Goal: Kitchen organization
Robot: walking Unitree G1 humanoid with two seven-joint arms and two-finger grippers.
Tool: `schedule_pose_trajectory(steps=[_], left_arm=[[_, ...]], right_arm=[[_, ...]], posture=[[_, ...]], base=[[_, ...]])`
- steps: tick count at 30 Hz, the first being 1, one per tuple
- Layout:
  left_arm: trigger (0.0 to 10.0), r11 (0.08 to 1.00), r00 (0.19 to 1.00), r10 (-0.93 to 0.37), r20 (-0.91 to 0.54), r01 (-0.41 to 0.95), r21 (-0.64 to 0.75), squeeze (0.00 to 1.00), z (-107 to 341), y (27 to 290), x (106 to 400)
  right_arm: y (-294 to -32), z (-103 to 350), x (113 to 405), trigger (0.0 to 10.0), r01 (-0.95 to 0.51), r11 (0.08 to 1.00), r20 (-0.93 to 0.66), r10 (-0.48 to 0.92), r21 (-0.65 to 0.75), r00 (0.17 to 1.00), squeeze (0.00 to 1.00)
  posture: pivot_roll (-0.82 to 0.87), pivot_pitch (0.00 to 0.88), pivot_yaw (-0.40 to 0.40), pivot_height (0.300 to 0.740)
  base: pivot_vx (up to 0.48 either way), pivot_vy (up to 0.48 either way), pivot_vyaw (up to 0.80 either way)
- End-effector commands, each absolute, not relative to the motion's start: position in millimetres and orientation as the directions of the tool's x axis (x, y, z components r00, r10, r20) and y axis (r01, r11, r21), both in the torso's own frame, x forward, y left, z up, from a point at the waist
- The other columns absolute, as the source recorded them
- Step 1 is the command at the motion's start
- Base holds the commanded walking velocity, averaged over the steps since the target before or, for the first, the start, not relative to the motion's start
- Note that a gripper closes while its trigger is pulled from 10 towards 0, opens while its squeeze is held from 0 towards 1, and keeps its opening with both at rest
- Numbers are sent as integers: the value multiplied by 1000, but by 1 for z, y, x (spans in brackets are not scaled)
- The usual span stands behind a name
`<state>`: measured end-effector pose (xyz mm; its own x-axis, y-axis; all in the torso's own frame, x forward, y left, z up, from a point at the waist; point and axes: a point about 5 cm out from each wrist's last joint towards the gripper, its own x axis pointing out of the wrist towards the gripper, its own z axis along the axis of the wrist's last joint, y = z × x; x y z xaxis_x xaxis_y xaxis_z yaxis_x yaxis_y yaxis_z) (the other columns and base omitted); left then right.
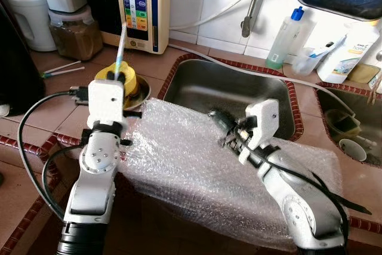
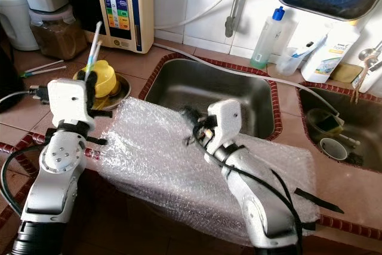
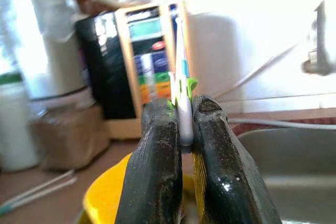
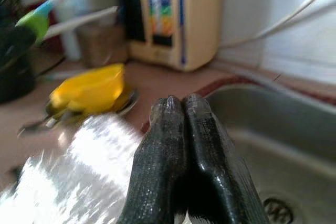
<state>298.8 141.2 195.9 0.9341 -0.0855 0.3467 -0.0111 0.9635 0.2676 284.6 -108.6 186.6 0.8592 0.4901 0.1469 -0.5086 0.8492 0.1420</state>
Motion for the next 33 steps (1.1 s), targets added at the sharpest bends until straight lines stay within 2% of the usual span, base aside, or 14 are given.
schedule_pose_trajectory(steps=[1, 9, 14, 21, 26, 33], left_arm=[[0, 946, 907, -170, 386, 40, 323, 0, 202, 127, 296], [0, 847, 847, -382, 371, 159, 508, 0, 185, 91, 295], [0, 773, 817, -463, 344, 182, 608, 0, 170, 78, 291], [0, 784, 813, -462, 354, 187, 592, 0, 165, 70, 291], [0, 790, 796, -475, 376, 198, 580, 0, 166, 60, 291], [118, 794, 796, -474, 375, 203, 573, 0, 163, 57, 293]], right_arm=[[-121, 192, 294, 10000, -437, 881, 167, 410, 182, 897, 0], [-127, 216, 319, 10000, -433, 857, 235, 376, 280, 896, 0], [-119, 217, 331, 10000, -465, 721, 216, 416, 513, 883, 0], [-109, 211, 340, 10000, -454, 637, 171, 456, 623, 873, 0], [-100, 216, 345, 10000, -476, 594, 183, 486, 648, 855, 0], [-97, 221, 345, 10000, -520, 584, 198, 525, 623, 828, 0]], posture=[[55, 0, -84, 740], [48, 0, -87, 740], [49, 0, -95, 740], [47, 0, -101, 740], [54, 0, -110, 740], [52, 0, -110, 740]], base=[[0, 0, 0], [0, 0, 0], [0, 0, 0], [0, 0, 0], [0, 0, 0], [0, 0, 0]])
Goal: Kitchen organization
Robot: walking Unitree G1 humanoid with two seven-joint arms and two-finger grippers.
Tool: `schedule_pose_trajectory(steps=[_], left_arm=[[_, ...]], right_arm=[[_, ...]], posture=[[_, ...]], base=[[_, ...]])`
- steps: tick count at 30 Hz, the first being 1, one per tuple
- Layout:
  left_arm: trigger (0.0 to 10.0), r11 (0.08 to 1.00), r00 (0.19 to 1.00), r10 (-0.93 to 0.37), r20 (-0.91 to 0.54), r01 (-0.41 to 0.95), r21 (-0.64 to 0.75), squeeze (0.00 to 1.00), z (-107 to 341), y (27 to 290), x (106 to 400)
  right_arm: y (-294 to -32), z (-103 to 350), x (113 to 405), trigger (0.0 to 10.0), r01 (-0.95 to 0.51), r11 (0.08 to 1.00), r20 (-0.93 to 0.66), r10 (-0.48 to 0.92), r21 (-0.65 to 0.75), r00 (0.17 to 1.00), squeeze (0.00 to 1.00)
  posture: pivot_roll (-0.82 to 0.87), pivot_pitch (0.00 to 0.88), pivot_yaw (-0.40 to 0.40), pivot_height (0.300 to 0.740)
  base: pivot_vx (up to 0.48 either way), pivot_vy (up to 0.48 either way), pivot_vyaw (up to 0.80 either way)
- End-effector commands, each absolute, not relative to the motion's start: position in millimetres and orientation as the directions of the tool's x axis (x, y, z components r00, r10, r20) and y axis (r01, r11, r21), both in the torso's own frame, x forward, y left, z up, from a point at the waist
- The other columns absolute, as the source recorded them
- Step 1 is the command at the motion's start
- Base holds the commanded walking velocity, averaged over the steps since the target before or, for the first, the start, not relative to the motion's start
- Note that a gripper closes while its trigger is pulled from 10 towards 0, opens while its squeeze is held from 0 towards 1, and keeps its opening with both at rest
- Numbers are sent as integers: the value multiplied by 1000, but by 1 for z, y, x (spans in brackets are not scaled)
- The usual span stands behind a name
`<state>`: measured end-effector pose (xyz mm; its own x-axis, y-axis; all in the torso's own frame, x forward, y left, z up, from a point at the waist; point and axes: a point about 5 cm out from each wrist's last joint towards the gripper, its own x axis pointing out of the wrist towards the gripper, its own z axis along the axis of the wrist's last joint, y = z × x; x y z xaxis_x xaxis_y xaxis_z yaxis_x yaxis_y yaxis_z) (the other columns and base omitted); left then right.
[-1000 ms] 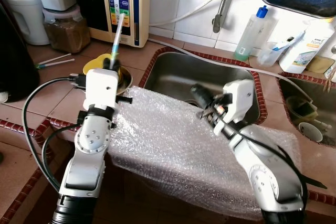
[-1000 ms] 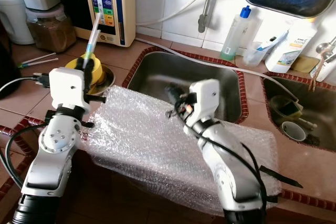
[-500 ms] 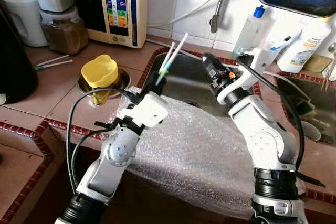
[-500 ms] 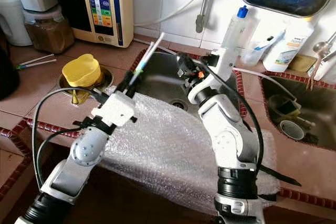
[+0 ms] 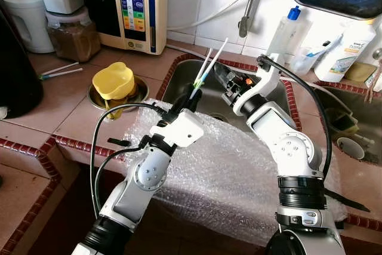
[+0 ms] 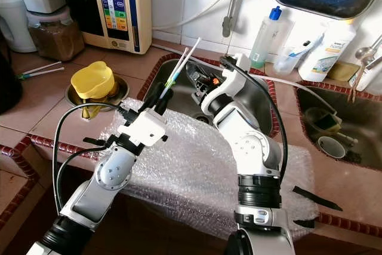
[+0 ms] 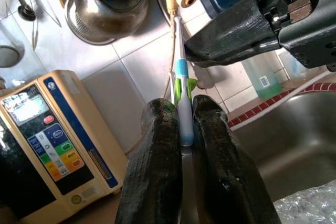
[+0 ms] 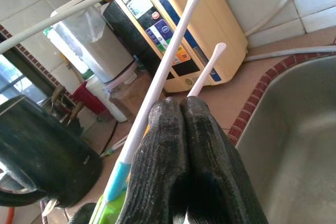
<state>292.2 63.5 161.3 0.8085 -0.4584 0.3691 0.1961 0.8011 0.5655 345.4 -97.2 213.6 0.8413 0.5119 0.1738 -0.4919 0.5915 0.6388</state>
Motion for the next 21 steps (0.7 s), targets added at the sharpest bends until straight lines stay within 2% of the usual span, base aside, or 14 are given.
schedule_pose_trajectory(steps=[1, 2, 3, 4, 7, 8, 12, 15, 21], left_arm=[[627, 794, 799, -475, 368, 209, 570, 0, 161, 57, 293], [1216, 799, 806, -469, 361, 213, 562, 0, 160, 57, 293], [1216, 802, 809, -465, 360, 213, 557, 0, 159, 57, 293], [1686, 804, 811, -463, 359, 213, 556, 0, 159, 57, 293], [1412, 808, 817, -445, 366, 191, 558, 0, 160, 59, 296], [1569, 810, 819, -442, 366, 189, 555, 0, 160, 61, 297], [2078, 812, 821, -441, 362, 192, 552, 0, 159, 61, 297], [2078, 810, 820, -445, 360, 196, 553, 0, 158, 60, 297], [2627, 801, 813, -461, 357, 207, 562, 0, 158, 59, 298]], right_arm=[[-98, 222, 344, 10000, -528, 578, 207, 529, 623, 823, 0], [-99, 222, 343, 10000, -536, 569, 215, 534, 624, 818, 0], [-99, 222, 342, 10000, -539, 564, 218, 537, 625, 815, 0], [-100, 222, 342, 10000, -543, 563, 220, 540, 623, 812, 0], [-104, 220, 339, 10000, -554, 589, 212, 549, 588, 808, 0], [-110, 217, 336, 10000, -552, 603, 203, 549, 576, 811, 1000], [-120, 209, 332, 10000, -538, 628, 180, 542, 563, 821, 1000], [-123, 208, 330, 10000, -533, 626, 180, 538, 568, 824, 1000], [-118, 210, 329, 10000, -552, 602, 207, 546, 577, 812, 1000]], posture=[[52, 0, -110, 740], [48, 0, -109, 740], [48, 0, -109, 740], [48, 0, -109, 740], [48, 0, -110, 740], [46, 0, -109, 740], [42, 0, -108, 740], [40, 0, -107, 740], [47, 0, -105, 740]], base=[[0, 0, 0], [0, 0, 0], [0, 0, 0], [0, 0, 0], [0, 0, 0], [0, 0, 0], [0, 0, 0], [0, 0, 0], [0, 0, 0]])
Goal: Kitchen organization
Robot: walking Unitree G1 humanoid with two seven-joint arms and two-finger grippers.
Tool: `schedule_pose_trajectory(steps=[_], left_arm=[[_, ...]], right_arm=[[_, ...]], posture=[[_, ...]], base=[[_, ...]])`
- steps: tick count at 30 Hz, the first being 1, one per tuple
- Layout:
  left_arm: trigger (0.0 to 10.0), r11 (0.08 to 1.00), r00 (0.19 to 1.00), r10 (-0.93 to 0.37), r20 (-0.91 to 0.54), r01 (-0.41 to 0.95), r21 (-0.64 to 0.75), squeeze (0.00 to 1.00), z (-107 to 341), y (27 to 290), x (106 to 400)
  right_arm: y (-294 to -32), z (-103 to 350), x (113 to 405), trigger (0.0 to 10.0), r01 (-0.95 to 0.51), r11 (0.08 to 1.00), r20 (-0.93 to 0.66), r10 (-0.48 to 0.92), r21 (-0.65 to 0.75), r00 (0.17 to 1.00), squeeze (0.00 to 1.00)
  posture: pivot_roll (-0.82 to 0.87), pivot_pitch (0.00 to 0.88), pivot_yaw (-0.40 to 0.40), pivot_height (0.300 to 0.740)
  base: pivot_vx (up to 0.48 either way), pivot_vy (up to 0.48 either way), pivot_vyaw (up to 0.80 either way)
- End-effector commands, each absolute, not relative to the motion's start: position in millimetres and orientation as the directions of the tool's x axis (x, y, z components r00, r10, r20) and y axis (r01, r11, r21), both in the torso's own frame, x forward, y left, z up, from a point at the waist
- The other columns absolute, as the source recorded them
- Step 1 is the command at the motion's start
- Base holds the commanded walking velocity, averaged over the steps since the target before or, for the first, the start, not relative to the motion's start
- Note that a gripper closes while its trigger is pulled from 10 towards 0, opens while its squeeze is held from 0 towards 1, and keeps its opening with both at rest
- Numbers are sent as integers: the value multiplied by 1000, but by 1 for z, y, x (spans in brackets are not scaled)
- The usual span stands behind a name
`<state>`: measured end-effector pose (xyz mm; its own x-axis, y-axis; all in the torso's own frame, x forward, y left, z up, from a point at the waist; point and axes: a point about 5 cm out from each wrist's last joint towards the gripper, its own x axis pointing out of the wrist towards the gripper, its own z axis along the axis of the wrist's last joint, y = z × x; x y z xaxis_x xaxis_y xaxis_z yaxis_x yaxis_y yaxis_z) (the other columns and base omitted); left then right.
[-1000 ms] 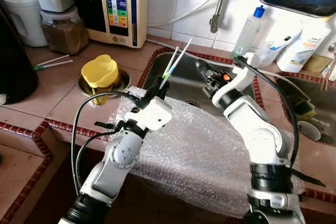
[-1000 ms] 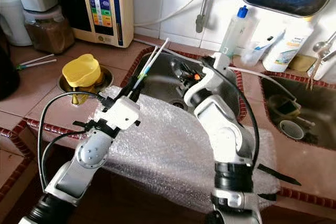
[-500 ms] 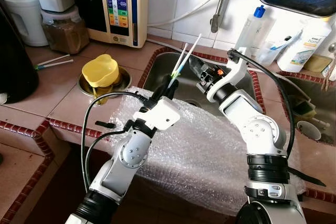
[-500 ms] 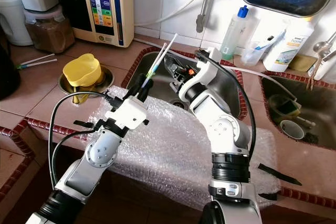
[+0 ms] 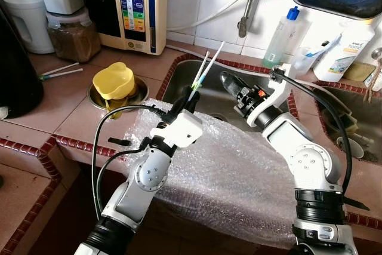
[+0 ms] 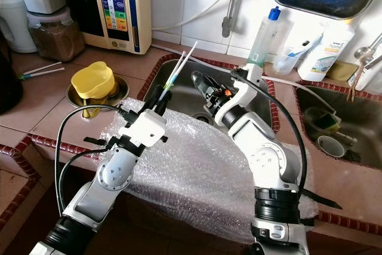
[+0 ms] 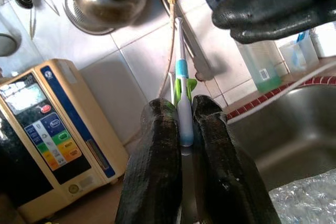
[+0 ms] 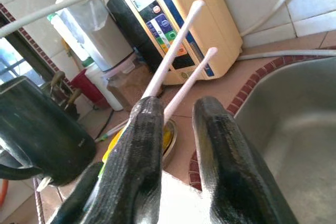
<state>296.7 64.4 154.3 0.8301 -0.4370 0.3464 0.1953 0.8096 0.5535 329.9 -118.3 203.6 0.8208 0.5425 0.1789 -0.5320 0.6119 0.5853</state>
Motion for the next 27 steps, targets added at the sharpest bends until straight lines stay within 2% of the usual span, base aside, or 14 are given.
schedule_pose_trajectory(steps=[1, 8, 10, 14, 15, 16, 17, 18, 19, 20, 27], left_arm=[[2627, 798, 811, -466, 355, 212, 564, 0, 158, 58, 298], [3137, 788, 803, -482, 350, 224, 573, 0, 158, 57, 297], [3608, 785, 798, -491, 349, 231, 575, 0, 157, 55, 297], [3608, 779, 793, -500, 349, 236, 580, 0, 157, 54, 297], [3569, 778, 791, -502, 350, 236, 582, 0, 158, 54, 296], [3569, 777, 789, -503, 351, 236, 584, 0, 158, 54, 296], [3608, 774, 787, -507, 352, 237, 587, 0, 158, 53, 296], [3608, 773, 786, -509, 352, 237, 588, 0, 158, 53, 296], [3647, 773, 785, -509, 352, 238, 588, 0, 158, 53, 295], [3647, 773, 787, -508, 350, 237, 588, 0, 158, 53, 295], [4157, 775, 790, -506, 348, 239, 585, 0, 157, 53, 294]], right_arm=[[-117, 211, 330, 10000, -555, 597, 211, 548, 579, 809, 1000], [-105, 214, 335, 10000, -580, 554, 243, 564, 597, 789, 1000], [-100, 212, 337, 10000, -574, 557, 239, 561, 600, 793, 1000], [-87, 210, 344, 10000, -569, 552, 232, 562, 610, 794, 1000], [-85, 209, 345, 10000, -567, 554, 228, 562, 610, 795, 871], [-84, 209, 346, 10000, -565, 556, 226, 562, 610, 796, 871], [-81, 208, 350, 10000, -553, 563, 217, 554, 614, 804, 0], [-80, 208, 351, 10000, -548, 566, 213, 550, 616, 807, 0], [-79, 207, 353, 6353, -540, 572, 210, 542, 617, 814, 0], [-80, 207, 355, 0, -529, 579, 206, 531, 621, 822, 0], [-83, 211, 366, 0, -478, 619, 200, 465, 623, 862, 0]], posture=[[47, 0, -105, 740], [55, 0, -104, 740], [58, 0, -107, 740], [60, 0, -106, 740], [64, 0, -107, 740], [64, 0, -107, 740], [68, 0, -108, 740], [70, 0, -109, 740], [70, 0, -109, 740], [70, 0, -109, 740], [66, 0, -109, 740]], base=[[0, 0, 0], [0, 0, 0], [0, 0, 0], [0, 0, 0], [0, 0, 0], [0, 0, 0], [0, 0, 0], [0, 0, 0], [0, 0, 0], [0, 0, 0], [0, 0, 0]])
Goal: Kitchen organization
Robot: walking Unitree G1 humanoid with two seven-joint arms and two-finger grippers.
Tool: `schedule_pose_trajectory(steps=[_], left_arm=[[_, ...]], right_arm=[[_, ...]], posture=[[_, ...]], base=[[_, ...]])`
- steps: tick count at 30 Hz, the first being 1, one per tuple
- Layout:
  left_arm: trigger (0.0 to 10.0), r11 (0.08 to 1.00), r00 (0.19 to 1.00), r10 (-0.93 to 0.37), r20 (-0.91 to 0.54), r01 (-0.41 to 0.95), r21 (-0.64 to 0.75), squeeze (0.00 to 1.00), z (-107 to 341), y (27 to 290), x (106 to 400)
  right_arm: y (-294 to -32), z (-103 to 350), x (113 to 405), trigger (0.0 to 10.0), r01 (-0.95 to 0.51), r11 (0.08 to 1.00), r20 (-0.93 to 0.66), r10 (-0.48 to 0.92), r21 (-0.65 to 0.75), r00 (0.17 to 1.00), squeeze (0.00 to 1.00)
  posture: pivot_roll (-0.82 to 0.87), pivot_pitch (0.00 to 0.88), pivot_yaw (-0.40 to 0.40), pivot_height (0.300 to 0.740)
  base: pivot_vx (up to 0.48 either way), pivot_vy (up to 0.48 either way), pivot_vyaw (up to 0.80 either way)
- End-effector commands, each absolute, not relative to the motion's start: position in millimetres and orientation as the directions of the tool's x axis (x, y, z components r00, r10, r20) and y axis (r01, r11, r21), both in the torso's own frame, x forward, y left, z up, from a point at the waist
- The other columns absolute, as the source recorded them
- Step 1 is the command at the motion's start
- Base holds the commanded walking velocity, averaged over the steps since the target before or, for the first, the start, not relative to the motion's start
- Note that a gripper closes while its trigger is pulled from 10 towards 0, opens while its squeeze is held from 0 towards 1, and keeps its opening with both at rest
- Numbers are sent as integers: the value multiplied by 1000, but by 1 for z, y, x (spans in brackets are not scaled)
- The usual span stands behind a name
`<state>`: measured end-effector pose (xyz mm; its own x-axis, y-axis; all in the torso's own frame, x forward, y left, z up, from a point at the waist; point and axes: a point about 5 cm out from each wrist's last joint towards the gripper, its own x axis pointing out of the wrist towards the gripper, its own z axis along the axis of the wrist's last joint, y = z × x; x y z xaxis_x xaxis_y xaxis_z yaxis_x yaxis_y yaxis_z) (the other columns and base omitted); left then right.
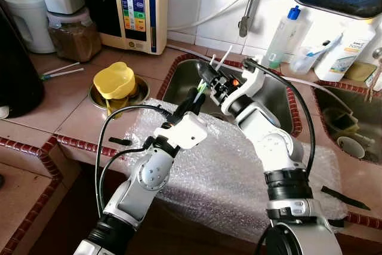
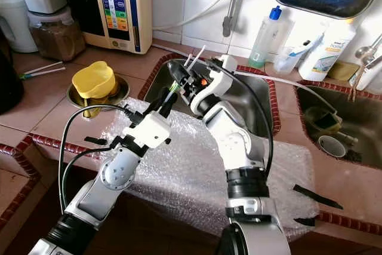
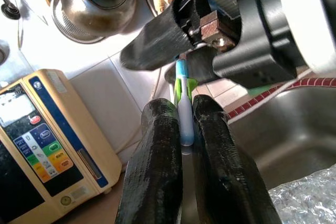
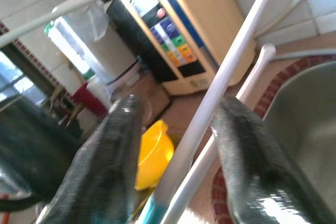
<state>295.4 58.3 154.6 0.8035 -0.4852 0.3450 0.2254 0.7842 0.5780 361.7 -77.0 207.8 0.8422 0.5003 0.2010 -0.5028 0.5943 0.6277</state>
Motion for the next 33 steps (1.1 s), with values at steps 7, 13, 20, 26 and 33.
schedule_pose_trajectory(steps=[7, 13, 20, 26, 33], left_arm=[[4784, 778, 793, -500, 348, 234, 583, 0, 156, 52, 294], [9647, 778, 797, -495, 347, 229, 585, 0, 156, 53, 295], [10000, 775, 797, -491, 351, 216, 594, 0, 159, 53, 297], [10000, 804, 812, -462, 356, 215, 554, 1000, 159, 57, 299], [10000, 813, 809, -465, 359, 229, 535, 1000, 160, 57, 298]], right_arm=[[-90, 209, 370, 0, -440, 639, 193, 421, 630, 887, 0], [-93, 208, 371, 0, -424, 649, 186, 404, 632, 896, 0], [-94, 208, 374, 0, -407, 656, 184, 383, 636, 905, 0], [-93, 208, 375, 0, -402, 670, 182, 375, 624, 909, 0], [-101, 213, 378, 0, -391, 779, 203, 334, 491, 920, 0]], posture=[[63, 0, -108, 740], [65, 0, -105, 740], [66, 0, -96, 740], [65, 0, -95, 740], [64, 0, -96, 740]], base=[[0, 0, 0], [0, 0, 0], [0, 0, 0], [0, 0, 0], [0, 0, 0]])
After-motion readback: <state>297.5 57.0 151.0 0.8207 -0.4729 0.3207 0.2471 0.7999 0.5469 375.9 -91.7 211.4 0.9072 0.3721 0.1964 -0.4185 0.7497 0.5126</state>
